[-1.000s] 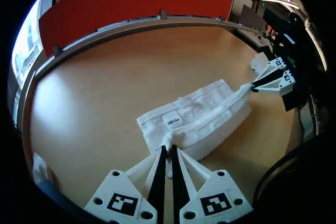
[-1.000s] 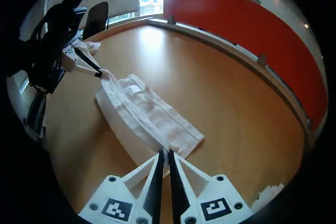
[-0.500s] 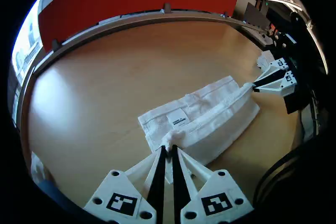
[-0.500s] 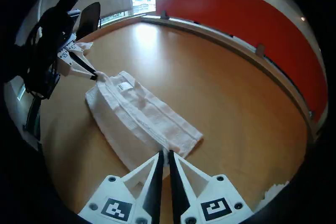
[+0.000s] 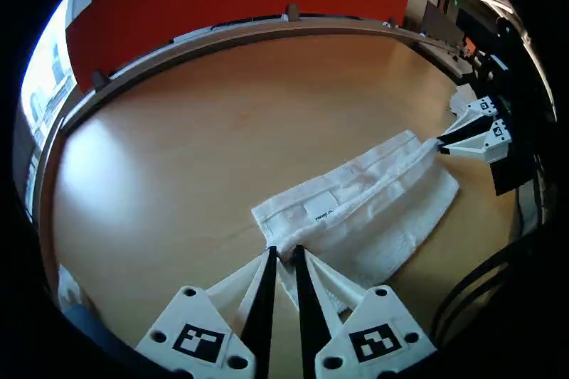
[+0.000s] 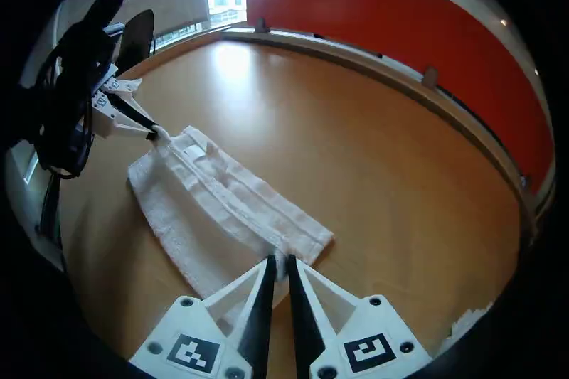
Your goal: Fold towel
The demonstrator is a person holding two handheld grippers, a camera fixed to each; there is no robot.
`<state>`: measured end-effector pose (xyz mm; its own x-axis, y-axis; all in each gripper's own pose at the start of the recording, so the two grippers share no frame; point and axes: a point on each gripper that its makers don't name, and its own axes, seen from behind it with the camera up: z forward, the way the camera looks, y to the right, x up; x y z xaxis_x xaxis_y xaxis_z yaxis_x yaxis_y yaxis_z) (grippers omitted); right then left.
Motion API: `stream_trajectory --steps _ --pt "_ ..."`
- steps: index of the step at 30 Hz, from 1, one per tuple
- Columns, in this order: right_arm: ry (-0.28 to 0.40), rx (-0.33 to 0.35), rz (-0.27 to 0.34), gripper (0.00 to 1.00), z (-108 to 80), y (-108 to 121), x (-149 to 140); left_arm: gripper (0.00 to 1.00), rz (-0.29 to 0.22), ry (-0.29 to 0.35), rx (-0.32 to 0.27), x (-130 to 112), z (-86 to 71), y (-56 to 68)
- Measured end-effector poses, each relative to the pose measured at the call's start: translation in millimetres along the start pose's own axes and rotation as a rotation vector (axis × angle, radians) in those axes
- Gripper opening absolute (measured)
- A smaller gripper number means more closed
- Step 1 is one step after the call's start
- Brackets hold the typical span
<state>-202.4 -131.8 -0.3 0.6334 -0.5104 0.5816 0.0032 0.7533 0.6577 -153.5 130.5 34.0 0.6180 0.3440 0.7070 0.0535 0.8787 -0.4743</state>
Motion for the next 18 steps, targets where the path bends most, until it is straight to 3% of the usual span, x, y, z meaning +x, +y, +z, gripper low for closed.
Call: stream_trajectory --steps 18 --pt "-0.001 -0.053 -0.001 0.24 15.2 17 5 0.33 0.021 -0.009 0.03 8 14.8 -15.1"
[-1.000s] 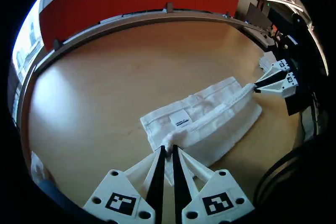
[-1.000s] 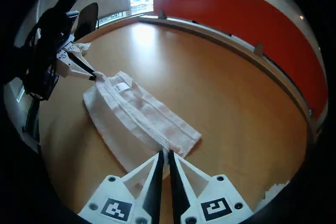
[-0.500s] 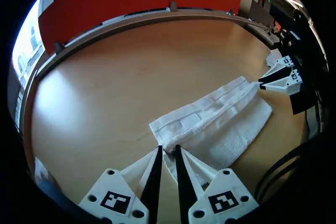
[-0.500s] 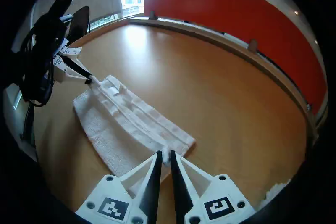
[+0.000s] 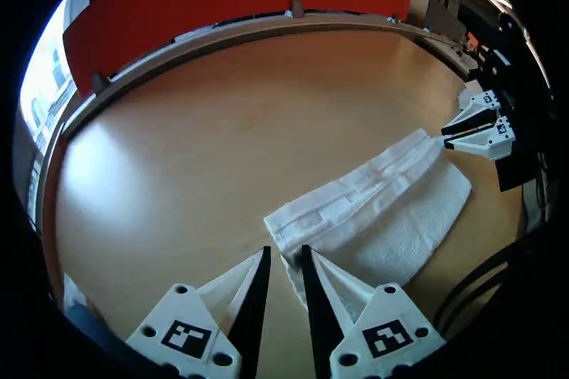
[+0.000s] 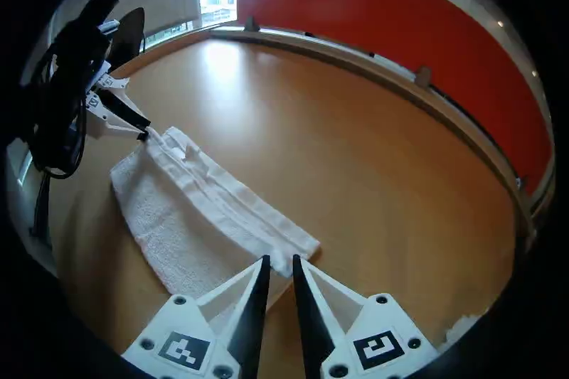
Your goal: Fold towel
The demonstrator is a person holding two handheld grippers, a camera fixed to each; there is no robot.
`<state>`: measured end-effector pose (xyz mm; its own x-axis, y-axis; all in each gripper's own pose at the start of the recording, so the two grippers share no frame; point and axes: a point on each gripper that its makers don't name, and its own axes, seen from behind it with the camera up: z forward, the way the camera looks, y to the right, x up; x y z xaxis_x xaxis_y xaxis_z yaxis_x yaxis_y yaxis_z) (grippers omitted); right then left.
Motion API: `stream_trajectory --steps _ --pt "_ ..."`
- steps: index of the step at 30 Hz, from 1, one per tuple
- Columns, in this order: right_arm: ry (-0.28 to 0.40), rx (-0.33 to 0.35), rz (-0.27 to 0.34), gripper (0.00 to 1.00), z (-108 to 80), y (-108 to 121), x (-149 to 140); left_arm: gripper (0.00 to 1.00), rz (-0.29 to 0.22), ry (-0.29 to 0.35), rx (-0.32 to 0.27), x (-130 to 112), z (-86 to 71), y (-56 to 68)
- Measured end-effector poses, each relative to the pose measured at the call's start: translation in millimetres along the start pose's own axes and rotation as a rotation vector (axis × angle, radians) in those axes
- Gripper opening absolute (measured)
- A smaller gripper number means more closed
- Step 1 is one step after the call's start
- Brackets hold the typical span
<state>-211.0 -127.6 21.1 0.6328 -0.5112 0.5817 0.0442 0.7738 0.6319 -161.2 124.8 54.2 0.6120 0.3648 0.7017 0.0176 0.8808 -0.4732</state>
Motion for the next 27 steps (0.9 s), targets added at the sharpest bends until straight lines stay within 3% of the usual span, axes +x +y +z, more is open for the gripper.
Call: stream_trajectory --steps 16,20,22,25,27 --pt "0.008 -0.03 -0.005 0.26 -0.6 10 7 0.44 -0.003 0.014 0.016 4 -9.1 -9.4" --pt "0.007 -0.035 -0.002 0.26 -0.2 12 6 0.6 -0.014 0.017 0.022 2 -11.4 -12.4" --pt "0.008 -0.037 -0.002 0.28 -0.2 12 6 0.63 -0.017 0.019 0.025 2 -13.0 -14.0" --pt "0.009 -0.041 -0.003 0.44 -1.0 13 6 0.76 -0.023 0.02 0.023 2 -16.0 -15.3" --pt "0.008 -0.042 -0.003 0.67 -1.9 12 5 0.87 -0.028 0.021 0.018 1 -18.0 -15.0"
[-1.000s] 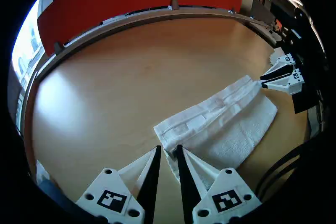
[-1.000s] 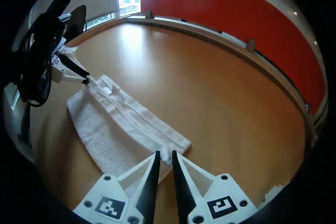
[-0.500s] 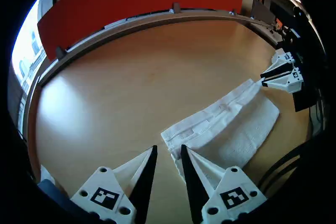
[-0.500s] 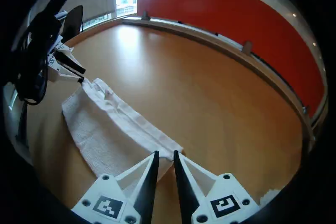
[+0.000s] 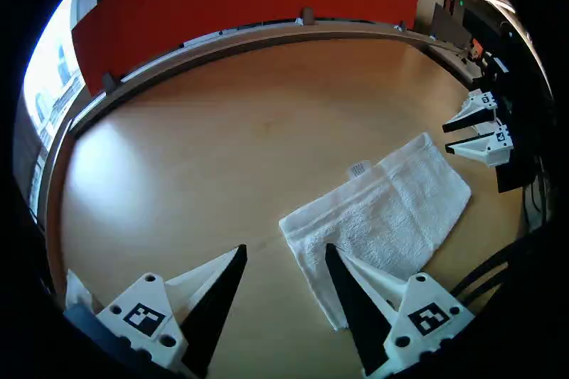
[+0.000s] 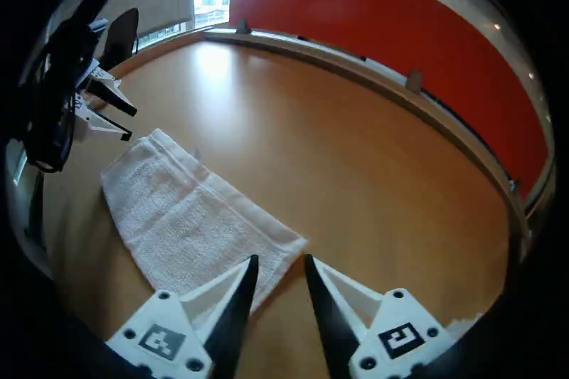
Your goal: Fold towel
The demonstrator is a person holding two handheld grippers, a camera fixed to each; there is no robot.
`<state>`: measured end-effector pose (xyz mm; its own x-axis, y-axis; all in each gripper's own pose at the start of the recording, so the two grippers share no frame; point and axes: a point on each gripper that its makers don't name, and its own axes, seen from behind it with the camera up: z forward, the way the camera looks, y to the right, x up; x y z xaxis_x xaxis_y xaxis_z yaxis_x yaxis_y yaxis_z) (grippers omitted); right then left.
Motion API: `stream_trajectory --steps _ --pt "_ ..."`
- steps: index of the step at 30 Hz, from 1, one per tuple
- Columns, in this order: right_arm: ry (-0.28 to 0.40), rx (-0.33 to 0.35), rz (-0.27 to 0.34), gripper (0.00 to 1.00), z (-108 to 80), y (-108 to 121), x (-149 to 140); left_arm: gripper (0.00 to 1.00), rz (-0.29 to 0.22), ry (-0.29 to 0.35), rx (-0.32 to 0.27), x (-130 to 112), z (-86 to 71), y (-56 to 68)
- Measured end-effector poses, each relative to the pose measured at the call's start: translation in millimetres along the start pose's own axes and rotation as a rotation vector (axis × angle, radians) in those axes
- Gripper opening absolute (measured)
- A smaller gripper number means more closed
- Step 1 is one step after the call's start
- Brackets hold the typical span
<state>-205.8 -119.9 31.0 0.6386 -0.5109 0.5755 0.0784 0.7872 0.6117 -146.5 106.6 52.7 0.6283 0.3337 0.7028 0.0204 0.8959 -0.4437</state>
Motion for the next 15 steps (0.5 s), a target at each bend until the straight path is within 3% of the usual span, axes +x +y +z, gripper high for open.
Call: stream_trajectory --steps 2,4,15 --pt "-0.003 0.001 0.001 0.87 -0.7 -1 -1 0.93 -0.005 0.002 -0.006 0 -1.5 1.3" --pt "-0.002 0.004 0.004 0.97 -1.2 -3 -1 0.93 -0.009 0.002 -0.007 -1 -2.5 2.4" --pt "0.015 0.002 0.011 0.98 -10.7 -11 -4 0.94 -0.017 0.004 0.003 -12 -9.5 6.3"
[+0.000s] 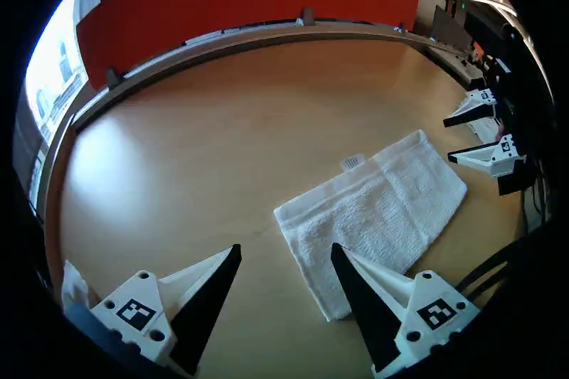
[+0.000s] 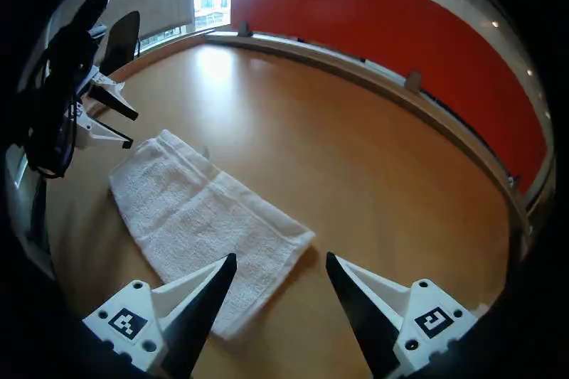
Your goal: Fold towel
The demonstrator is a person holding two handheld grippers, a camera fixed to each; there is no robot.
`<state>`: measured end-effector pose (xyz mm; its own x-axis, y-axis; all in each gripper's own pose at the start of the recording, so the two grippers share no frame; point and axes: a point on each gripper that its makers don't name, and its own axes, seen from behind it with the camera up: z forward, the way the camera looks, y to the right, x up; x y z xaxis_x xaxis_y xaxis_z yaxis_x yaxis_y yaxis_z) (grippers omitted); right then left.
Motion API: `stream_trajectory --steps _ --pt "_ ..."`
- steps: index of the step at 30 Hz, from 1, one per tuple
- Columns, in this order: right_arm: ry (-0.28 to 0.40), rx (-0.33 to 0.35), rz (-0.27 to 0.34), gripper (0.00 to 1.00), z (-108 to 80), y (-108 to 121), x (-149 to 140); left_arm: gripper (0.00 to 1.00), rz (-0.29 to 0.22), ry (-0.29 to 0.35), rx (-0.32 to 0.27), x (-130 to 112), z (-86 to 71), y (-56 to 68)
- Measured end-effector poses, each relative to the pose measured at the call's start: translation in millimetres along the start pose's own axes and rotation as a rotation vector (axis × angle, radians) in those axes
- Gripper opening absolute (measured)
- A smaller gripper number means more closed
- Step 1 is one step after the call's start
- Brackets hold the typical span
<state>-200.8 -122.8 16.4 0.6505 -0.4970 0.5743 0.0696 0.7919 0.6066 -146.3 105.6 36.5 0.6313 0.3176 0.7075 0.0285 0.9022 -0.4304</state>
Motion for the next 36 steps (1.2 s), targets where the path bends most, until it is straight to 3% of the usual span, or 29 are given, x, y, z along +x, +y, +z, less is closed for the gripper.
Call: stream_trajectory --steps 21,36 --pt "0.022 -0.004 0.005 0.98 -28.2 -19 -15 0.94 -0.039 0.01 0.007 -25 -23.9 12.4" --pt "0.017 -0.001 0.017 0.97 -37.0 -26 -28 0.94 -0.056 0.01 0.009 -35 -27.0 20.3"
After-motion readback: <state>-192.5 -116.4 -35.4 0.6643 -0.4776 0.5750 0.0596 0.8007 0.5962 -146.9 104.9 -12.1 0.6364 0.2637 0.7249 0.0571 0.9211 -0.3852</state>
